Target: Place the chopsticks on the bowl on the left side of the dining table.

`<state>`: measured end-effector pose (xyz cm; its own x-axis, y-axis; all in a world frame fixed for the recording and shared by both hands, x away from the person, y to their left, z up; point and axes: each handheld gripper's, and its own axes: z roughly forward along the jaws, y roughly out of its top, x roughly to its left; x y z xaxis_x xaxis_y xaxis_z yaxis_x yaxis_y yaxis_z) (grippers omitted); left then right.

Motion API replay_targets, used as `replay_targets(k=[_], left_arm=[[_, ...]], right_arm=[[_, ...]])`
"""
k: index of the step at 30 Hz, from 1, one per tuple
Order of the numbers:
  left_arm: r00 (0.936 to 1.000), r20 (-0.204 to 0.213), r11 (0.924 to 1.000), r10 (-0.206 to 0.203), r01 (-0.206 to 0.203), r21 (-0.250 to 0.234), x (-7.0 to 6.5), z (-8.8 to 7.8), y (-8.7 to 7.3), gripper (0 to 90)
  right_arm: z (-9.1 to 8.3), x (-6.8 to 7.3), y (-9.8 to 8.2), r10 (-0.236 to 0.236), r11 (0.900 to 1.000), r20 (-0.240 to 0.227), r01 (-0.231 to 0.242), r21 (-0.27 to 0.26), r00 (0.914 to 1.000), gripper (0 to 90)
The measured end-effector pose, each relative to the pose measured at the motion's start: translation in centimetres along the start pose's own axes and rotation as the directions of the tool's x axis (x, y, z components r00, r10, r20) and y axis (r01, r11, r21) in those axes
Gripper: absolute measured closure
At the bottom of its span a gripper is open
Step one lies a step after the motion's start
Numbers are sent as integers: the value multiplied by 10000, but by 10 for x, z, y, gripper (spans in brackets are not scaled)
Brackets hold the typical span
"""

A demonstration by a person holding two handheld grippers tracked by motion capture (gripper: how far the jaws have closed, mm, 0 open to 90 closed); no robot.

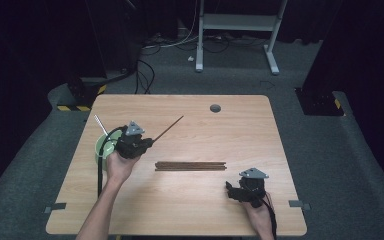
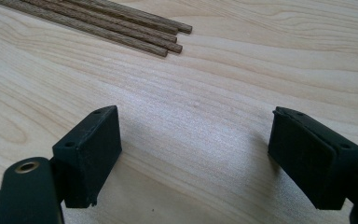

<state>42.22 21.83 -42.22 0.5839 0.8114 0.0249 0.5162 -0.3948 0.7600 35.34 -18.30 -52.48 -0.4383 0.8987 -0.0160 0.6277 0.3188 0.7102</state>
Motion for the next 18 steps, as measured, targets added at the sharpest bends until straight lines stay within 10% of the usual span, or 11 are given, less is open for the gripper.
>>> replay_targets(k=[18], left_arm=[[9988,-416,9997,-247,245,-71,14,-24,-9,845]], right_arm=[[0,0,0,3,10000,-2,-3,2,10000,166]])
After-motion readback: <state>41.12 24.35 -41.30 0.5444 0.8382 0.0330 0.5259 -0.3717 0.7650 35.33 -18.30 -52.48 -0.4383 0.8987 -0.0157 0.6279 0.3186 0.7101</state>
